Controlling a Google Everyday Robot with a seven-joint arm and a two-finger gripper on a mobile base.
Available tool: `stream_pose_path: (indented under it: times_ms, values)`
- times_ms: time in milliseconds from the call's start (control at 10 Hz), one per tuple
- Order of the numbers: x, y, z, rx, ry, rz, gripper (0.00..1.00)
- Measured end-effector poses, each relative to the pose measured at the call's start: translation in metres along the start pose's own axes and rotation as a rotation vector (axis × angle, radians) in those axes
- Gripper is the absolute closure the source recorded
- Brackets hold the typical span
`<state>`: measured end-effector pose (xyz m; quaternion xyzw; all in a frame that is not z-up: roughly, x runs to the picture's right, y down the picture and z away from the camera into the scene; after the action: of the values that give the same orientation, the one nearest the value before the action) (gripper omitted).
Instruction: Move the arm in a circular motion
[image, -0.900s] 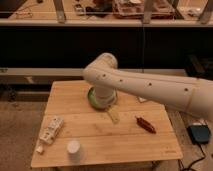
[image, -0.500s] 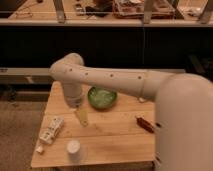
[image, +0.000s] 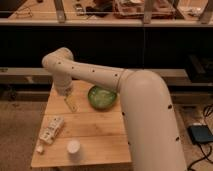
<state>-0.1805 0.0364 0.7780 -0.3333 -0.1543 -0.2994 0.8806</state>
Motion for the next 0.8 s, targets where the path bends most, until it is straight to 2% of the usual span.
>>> stream_pose_path:
  times_ms: [100,300,400,600,800]
  values:
    - [0.044,0.001,-0.004,0.019,0.052,0.011,0.20]
    - [0.133,0.033,-0.019,0.020,0.153,0.075,0.20]
    - [0.159,0.052,-0.025,0.008,0.185,0.108,0.20]
    - [0.194,0.090,-0.038,-0.029,0.238,0.162,0.20]
    - [0.213,0.125,-0.051,-0.063,0.271,0.213,0.20]
